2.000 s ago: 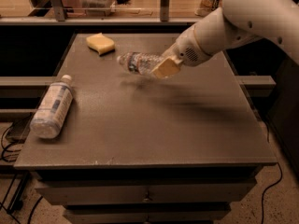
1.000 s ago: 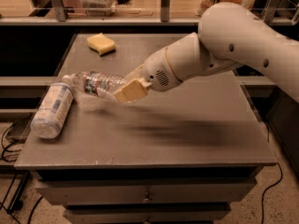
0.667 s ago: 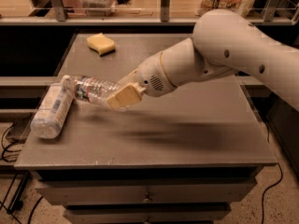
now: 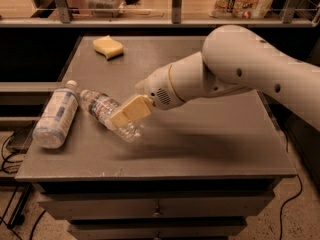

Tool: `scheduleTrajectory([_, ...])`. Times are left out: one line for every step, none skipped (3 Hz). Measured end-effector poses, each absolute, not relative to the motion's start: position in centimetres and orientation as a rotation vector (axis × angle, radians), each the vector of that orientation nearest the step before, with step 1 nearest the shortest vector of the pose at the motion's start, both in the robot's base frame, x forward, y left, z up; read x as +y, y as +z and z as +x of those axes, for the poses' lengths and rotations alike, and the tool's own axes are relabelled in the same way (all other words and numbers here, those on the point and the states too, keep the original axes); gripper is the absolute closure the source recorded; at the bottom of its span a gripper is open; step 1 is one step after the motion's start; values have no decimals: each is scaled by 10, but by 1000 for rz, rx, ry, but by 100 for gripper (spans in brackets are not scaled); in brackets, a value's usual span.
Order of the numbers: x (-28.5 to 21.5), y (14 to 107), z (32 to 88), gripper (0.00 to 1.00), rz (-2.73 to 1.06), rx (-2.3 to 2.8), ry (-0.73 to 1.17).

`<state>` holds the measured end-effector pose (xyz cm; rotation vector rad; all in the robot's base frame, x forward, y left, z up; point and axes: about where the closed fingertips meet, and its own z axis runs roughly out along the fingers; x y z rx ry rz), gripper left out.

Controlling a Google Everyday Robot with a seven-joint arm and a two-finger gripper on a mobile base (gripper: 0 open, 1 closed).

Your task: Move water bottle near blue plastic bottle

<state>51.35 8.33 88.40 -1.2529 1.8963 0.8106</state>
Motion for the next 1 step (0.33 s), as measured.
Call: scheduleTrajectory([84, 886, 515, 0, -1246, 1892, 805])
